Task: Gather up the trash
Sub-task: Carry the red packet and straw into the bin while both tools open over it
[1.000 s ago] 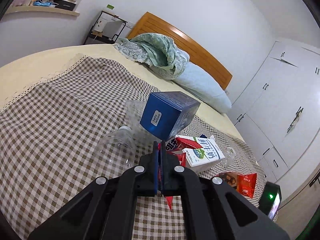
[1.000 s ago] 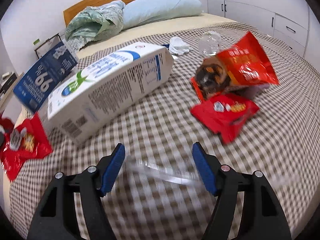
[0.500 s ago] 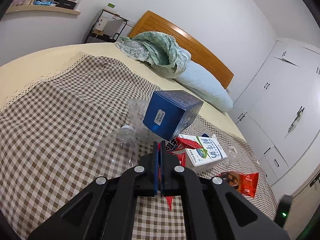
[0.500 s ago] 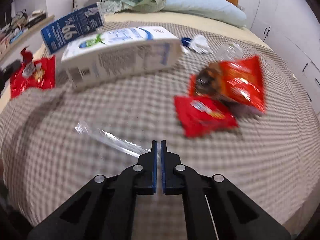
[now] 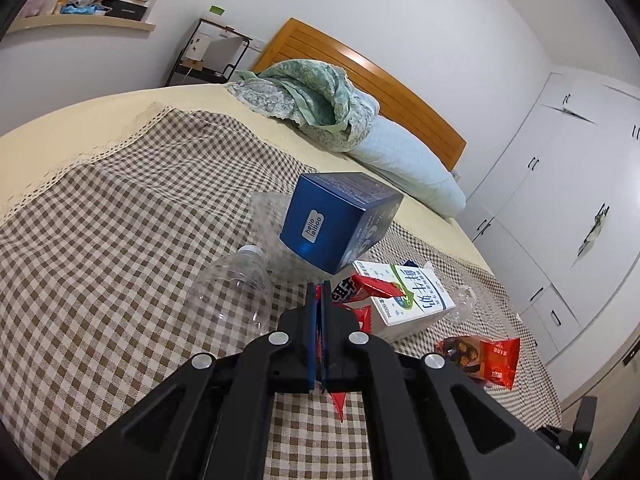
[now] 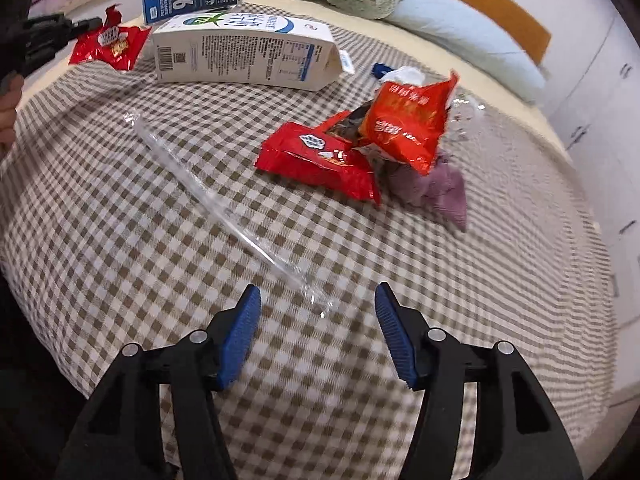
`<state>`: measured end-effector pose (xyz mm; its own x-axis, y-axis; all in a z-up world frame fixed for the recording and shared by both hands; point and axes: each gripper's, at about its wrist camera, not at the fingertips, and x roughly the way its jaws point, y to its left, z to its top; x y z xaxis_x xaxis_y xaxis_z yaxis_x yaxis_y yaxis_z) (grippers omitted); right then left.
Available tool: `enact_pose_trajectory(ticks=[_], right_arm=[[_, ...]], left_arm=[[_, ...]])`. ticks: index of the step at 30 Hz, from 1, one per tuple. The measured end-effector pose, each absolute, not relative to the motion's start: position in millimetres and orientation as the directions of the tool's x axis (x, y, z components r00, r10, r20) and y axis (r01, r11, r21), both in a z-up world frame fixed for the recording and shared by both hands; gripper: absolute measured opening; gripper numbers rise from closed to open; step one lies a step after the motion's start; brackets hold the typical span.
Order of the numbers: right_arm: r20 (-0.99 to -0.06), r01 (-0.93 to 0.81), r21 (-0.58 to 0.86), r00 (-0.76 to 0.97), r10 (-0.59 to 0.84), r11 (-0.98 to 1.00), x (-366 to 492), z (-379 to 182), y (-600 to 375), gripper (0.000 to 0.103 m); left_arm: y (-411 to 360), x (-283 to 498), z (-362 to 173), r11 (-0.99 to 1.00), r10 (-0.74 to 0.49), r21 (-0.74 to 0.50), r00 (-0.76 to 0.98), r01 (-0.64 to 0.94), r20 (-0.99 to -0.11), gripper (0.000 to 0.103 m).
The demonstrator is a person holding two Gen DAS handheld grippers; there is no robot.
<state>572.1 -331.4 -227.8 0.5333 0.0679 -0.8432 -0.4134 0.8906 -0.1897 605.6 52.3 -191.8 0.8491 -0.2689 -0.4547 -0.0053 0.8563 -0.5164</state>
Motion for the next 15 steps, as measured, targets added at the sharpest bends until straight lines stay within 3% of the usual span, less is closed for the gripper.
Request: enact_pose_trajectory(ticks=[4, 6, 15], right_arm=[[-0.861, -0.461, -0.157, 0.497, 0.108, 0.874, 584, -243, -329, 0.019], [-0.864, -0.469, -0.129, 0.485, 0.133, 0.874, 589, -247, -329, 0.007], [-0.775, -0.306, -0.062, 0.614, 0.147, 0.95, 515, -204, -337, 0.005]], left_arm=[[49, 606, -192, 0.865, -0.262, -0.501, 0.846, -0.007, -0.464, 0.0], [48, 607, -192, 0.864, -0.268, -0.504, 0.846, 0.0, -0.461, 0.0], [31, 589, -176, 0.891, -0.273, -0.452, 0.847, 0.043, -0.457, 0.0]])
